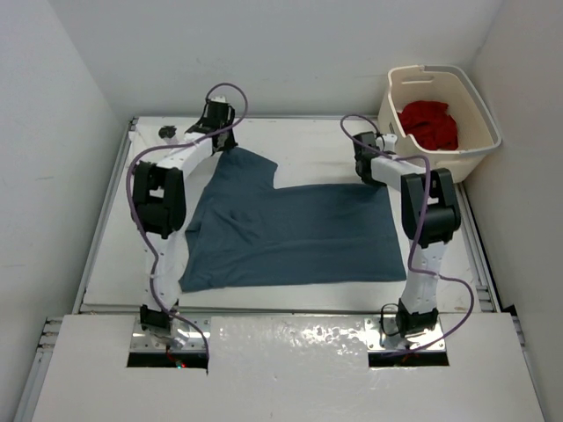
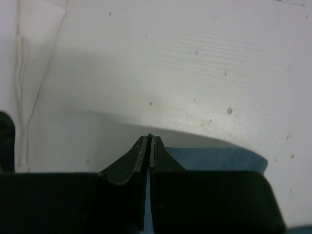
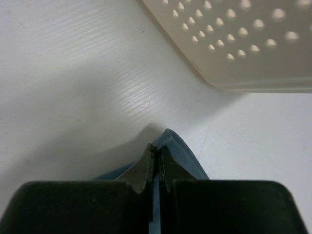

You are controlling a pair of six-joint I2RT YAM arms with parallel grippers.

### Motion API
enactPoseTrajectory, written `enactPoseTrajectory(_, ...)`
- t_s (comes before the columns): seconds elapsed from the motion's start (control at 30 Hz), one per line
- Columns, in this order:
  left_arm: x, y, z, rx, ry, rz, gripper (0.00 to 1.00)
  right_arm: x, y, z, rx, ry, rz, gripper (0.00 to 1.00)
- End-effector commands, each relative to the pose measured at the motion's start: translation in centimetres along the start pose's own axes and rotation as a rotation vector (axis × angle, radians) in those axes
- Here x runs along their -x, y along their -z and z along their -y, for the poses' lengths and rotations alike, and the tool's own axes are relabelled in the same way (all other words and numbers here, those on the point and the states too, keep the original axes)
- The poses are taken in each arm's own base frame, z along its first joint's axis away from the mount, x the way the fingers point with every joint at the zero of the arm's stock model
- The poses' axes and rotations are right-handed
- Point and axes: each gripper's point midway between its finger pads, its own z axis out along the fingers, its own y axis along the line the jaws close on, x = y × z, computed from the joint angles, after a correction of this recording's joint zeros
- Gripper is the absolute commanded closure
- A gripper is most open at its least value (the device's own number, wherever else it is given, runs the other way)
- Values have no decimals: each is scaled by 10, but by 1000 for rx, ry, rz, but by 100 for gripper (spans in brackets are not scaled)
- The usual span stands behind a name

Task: Fold and stack the t-shirts
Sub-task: Grap the side of the flattened tshirt furthest away from the robot with both arms, then fold the other side of the tshirt into a rectangle

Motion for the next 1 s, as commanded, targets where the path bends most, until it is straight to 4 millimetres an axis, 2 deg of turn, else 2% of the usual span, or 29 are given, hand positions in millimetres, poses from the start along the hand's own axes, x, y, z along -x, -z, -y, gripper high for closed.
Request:
enactPoseTrajectory(0.0,38,49,10,-60,33,119,100,38,33,8,59,-60,98,100)
enactPoseTrajectory(0.03,34,54,6,-51,40,114,100,38,36,10,61,-62,102,100)
enactPoseTrajectory(0.07,31,60,4,-48,46,112,100,30,37,15,57,-50,90,100)
enactPoseTrajectory(0.1,39,76,4,-62,64,143,100,29,40,17,63,-52,93,100)
enactPoseTrajectory(0.13,18,76,-2,-55,62,108,100,34,47,19,79,-59,109,100)
enactPoseTrajectory(0.17,26,95,-1,-77,79,136,100,25,46,22,77,-49,95,100)
enactPoseTrajectory(0.2,25,102,-1,-85,89,146,100,23,49,24,80,-49,94,100)
enactPoseTrajectory(0.23,6,103,-6,-79,92,116,100,19,53,27,88,-49,91,100)
enactPoseTrajectory(0.27,4,110,-7,-89,100,119,100,17,54,30,85,-49,90,100)
enactPoseTrajectory(0.3,10,128,-3,-120,118,142,100,15,55,33,84,-49,91,100)
enactPoseTrajectory(0.33,-8,130,-5,-123,119,113,100,14,57,34,89,-52,92,100)
enactPoseTrajectory(0.37,-3,147,-5,-139,128,140,100,11,60,38,91,-53,95,100)
enactPoseTrajectory(0.4,-10,153,-7,-132,148,129,100,8,62,40,92,-49,92,100)
enactPoseTrajectory(0.43,-28,155,-14,-113,155,98,100,7,64,40,99,-51,93,100)
enactPoseTrajectory(0.47,-28,172,-16,-121,183,113,100,5,66,44,99,-53,94,100)
enactPoseTrajectory(0.5,-35,179,-19,-124,198,106,100,4,67,45,102,-52,95,100)
enactPoseTrajectory(0.53,-60,180,-26,-114,202,61,100,3,69,46,107,-51,97,100)
enactPoseTrajectory(0.57,-59,198,-26,-137,219,86,100,-1,69,48,107,-47,91,100)
enactPoseTrajectory(0.6,-71,204,-29,-133,246,66,100,1,71,49,111,-47,97,100)
enactPoseTrajectory(0.63,-95,205,-37,-109,254,21,100,0,72,49,114,-43,97,100)
enactPoseTrajectory(0.67,-95,220,-40,-120,271,42,100,-1,73,49,122,-37,93,100)
enactPoseTrajectory(0.7,-112,229,-48,-104,296,19,100,-1,74,49,121,-31,93,100)
enactPoseTrajectory(0.73,-127,227,-52,-86,301,-20,100,-2,73,50,120,-30,90,100)
enactPoseTrajectory(0.77,-132,239,-52,-102,324,-22,100,-3,74,49,129,-26,87,100)
enactPoseTrajectory(0.8,-148,241,-58,-92,335,-50,100,-3,75,50,128,-27,90,100)
enactPoseTrajectory(0.87,-162,255,-61,-98,379,-70,100,-7,76,53,125,-17,80,100)
enactPoseTrajectory(0.9,-176,256,-66,-83,395,-92,100,-6,80,55,128,-22,86,100)
enactPoseTrajectory(0.97,-185,267,-73,-69,440,-94,100,-13,80,59,128,-12,82,100)
